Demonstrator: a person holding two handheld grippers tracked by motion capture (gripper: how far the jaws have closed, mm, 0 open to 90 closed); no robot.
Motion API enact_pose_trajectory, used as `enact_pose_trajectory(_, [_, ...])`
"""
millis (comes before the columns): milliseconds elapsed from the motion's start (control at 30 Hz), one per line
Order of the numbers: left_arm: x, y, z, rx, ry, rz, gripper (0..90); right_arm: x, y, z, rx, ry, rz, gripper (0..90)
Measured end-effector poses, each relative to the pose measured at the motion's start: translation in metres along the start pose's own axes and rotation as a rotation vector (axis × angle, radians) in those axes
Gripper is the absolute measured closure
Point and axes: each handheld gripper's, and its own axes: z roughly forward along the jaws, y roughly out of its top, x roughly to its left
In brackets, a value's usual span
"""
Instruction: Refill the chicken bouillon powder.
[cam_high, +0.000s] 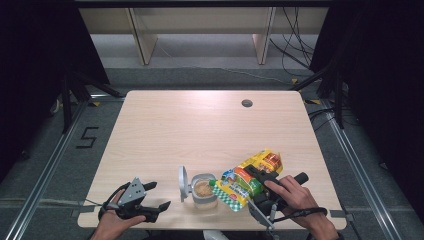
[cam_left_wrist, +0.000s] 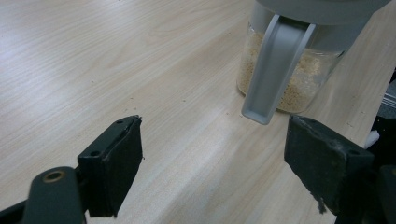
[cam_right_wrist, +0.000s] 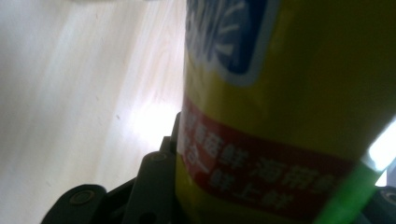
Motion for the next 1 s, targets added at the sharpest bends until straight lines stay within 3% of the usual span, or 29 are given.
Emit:
enact_pose_trajectory(100, [0.001,0.000,-0.001,0.018,0.010,0.017,18.8,0.008,-0.005,0.001,-0.023,0.019,0.088,70.1])
enact_pose_trajectory(133, [-0.001,-0.001,0.001,-0.003,0.007,-0.004,18.8,0.010,-0.006,0.001,-0.036,0.006,0.072,70.6])
enact_pose_trajectory(167, [0.000,-0.001,0.000,0.006,0.008,0.004,18.8,0.017,-0.007,0.000,-0.028,0.017,0.166,70.9])
enact_pose_trajectory(267, [0.000,-0.001,0.000,0.007,0.005,0.001,18.8,0.017,-0.011,0.001,-0.063,0.012,0.165,71.4])
enact_pose_trajectory(300, [-0.001,-0.001,0.001,0.006,0.006,-0.027,18.8,0.017,-0.012,0.001,-0.067,0.009,0.166,71.6])
enact_pose_trajectory(333, [-0.001,-0.001,0.001,0.003,0.012,-0.029,18.8,0.023,-0.013,0.001,-0.063,0.014,0.248,71.8])
enact_pose_trajectory(367, [0.001,-0.001,0.000,0.002,0.009,0.002,18.8,0.019,-0.014,0.004,-0.100,0.024,0.208,72.1])
enact_pose_trajectory(400, [0.000,-0.001,0.000,0.000,0.010,-0.002,18.8,0.022,-0.015,0.002,-0.088,0.025,0.270,72.2])
enact_pose_trajectory(433, [0.001,-0.001,0.000,0.003,0.004,-0.001,18.8,0.021,-0.016,0.002,-0.093,0.023,0.281,72.4])
enact_pose_trajectory(467, [-0.001,-0.001,0.000,0.009,0.004,-0.028,18.8,0.017,-0.017,0.003,-0.116,0.016,0.244,72.5])
enact_pose_trajectory(500, [0.000,-0.001,0.000,0.011,0.015,-0.014,18.8,0.021,-0.018,0.003,-0.132,0.019,0.321,72.7])
enact_pose_trajectory(533, [-0.001,-0.001,0.000,-0.005,0.002,-0.026,18.8,0.020,-0.020,0.003,-0.136,0.025,0.326,72.8])
enact_pose_trajectory(567, [-0.001,0.000,0.000,-0.005,0.001,-0.014,18.7,0.022,-0.021,0.002,-0.143,0.026,0.378,73.0])
enact_pose_trajectory(633, [0.000,0.000,-0.001,-0.002,-0.001,0.002,18.7,0.022,-0.024,0.004,-0.168,0.029,0.427,73.3])
enact_pose_trajectory(667, [-0.001,-0.001,0.000,-0.004,-0.001,-0.029,18.7,0.022,-0.026,0.004,-0.178,0.025,0.447,73.4])
enact_pose_trajectory(733, [-0.002,-0.001,0.000,-0.008,0.000,-0.035,18.7,0.021,-0.029,0.006,-0.199,0.029,0.478,73.8])
enact_pose_trajectory(800, [-0.002,0.000,0.000,-0.016,0.005,-0.041,18.8,0.022,-0.033,0.005,-0.206,0.026,0.544,74.2])
enact_pose_trajectory(967, [0.000,0.000,-0.001,-0.003,0.006,-0.020,18.7,0.025,-0.041,0.006,-0.213,0.047,0.660,74.9])
enact_pose_trajectory(1000, [0.001,0.000,-0.002,-0.003,0.005,0.000,18.8,0.025,-0.044,0.008,-0.215,0.030,0.667,75.0])
